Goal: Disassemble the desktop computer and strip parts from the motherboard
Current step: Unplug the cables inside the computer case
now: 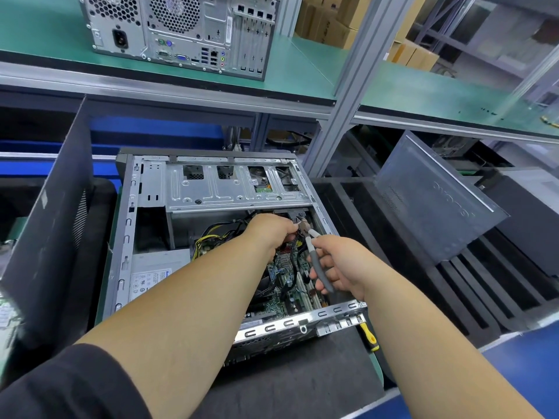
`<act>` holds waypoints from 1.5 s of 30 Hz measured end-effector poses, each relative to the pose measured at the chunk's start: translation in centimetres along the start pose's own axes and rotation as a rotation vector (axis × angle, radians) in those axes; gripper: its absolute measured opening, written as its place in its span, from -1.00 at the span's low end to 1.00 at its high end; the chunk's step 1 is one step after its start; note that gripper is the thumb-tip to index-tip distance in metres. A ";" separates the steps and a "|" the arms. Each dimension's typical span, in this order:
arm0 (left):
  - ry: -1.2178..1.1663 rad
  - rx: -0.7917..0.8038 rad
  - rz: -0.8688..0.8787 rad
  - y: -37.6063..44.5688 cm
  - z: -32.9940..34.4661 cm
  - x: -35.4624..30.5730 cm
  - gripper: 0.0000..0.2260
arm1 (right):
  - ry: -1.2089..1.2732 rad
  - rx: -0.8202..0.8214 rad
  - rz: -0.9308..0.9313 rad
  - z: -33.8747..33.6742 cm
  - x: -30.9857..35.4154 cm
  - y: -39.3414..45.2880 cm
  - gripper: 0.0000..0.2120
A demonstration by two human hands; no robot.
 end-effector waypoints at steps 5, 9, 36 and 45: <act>-0.011 0.012 0.004 0.0 0.1 0.0 -0.97 | 0.067 -0.058 0.007 1.1 -0.3 -1.0 -0.59; 0.005 0.018 -0.001 0.0 0.1 0.0 -0.91 | 0.042 -0.078 0.113 2.1 -0.1 -1.9 -0.65; 0.841 -0.012 0.124 0.3 -1.5 -2.0 -0.78 | 0.256 -0.086 -0.009 1.9 -0.7 -1.0 -0.68; 0.651 -0.305 0.399 -2.9 -3.2 -6.0 -0.87 | 0.476 0.087 -0.386 -0.2 0.6 -2.0 -0.65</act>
Point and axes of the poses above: each hand's wrist, its own y-axis towards the middle knuckle, its own z-axis out of the palm, x = y × z, the point moved 9 cm from there along y, towards the middle knuckle, and after that the axes turned 3 degrees about y, right-handed, at the moved point
